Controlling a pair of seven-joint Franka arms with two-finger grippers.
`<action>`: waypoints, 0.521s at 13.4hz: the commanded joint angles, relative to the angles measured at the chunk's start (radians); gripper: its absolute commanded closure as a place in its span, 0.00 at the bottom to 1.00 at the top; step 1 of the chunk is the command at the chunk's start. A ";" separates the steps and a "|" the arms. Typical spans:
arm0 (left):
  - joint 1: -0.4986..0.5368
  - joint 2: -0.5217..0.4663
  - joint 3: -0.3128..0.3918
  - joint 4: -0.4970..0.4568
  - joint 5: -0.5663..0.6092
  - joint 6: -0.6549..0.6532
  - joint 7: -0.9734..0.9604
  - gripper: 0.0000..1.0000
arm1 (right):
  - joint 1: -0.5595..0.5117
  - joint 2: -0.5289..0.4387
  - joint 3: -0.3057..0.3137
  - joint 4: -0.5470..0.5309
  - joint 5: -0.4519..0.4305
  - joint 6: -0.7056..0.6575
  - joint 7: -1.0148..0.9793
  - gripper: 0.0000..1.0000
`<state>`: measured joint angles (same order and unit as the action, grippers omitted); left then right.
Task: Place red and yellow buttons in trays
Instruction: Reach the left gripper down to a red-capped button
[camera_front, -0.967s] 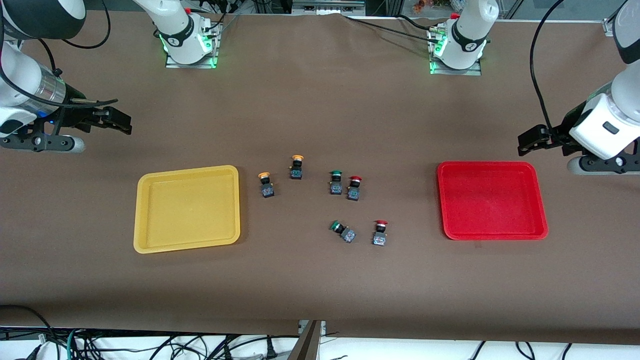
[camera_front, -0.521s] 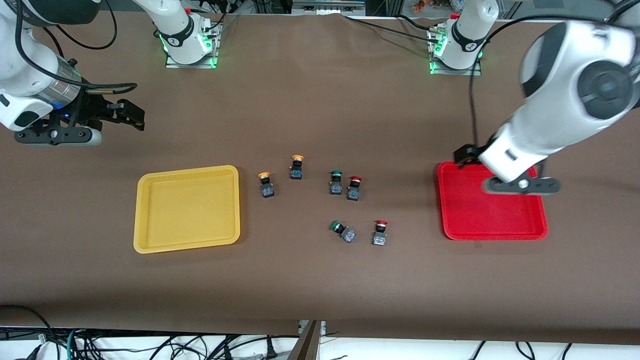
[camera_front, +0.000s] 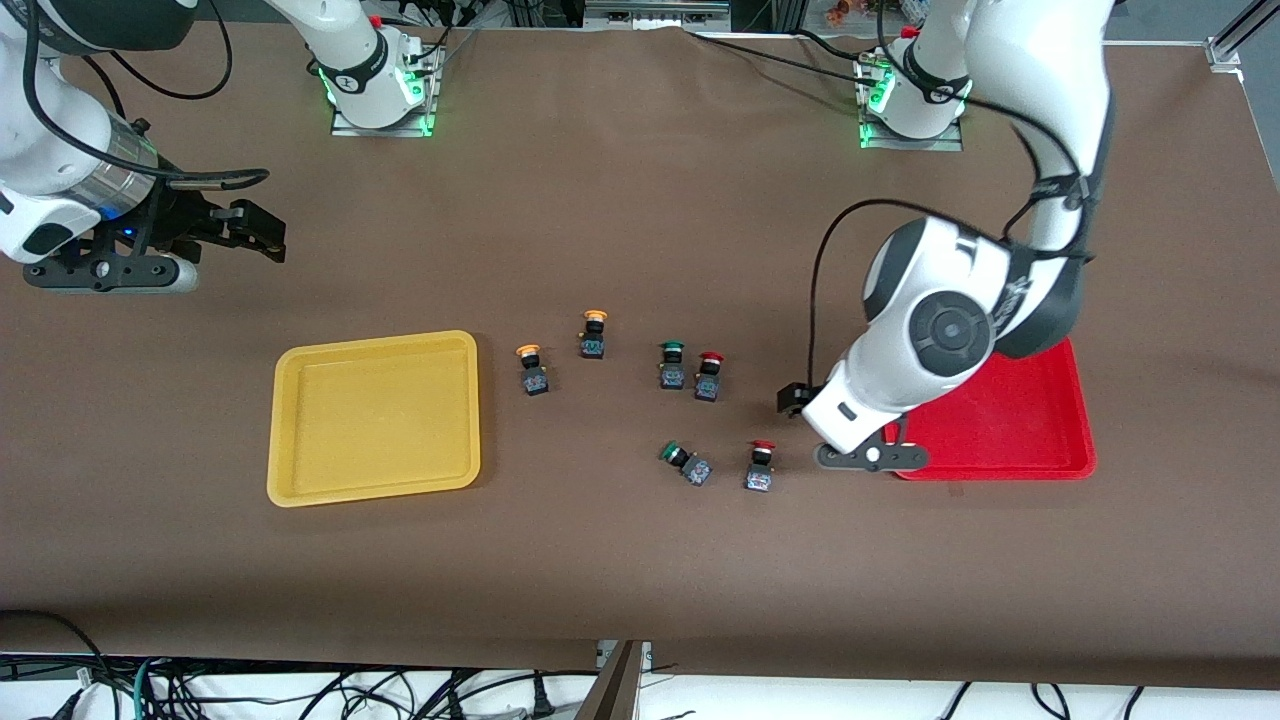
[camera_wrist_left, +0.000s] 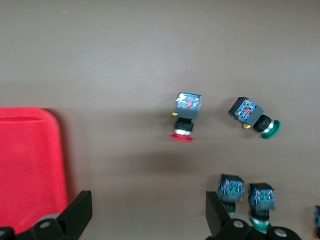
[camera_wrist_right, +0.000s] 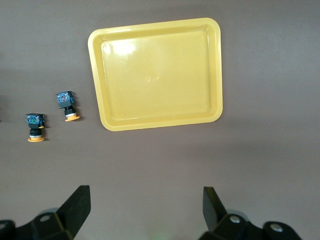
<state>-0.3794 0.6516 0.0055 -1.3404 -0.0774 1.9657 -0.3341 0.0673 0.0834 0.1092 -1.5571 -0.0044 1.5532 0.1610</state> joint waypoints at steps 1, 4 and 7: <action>-0.038 0.075 0.011 0.044 -0.016 0.073 0.004 0.00 | -0.004 0.003 0.000 0.017 0.003 -0.016 0.006 0.01; -0.059 0.129 0.011 0.043 -0.018 0.154 -0.005 0.00 | -0.001 0.003 0.000 0.017 0.003 -0.013 0.006 0.01; -0.076 0.183 0.010 0.043 -0.016 0.203 -0.003 0.00 | -0.001 0.003 0.000 0.017 0.003 -0.012 0.006 0.01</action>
<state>-0.4419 0.7860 0.0043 -1.3362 -0.0775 2.1437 -0.3351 0.0672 0.0836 0.1076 -1.5569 -0.0044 1.5533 0.1610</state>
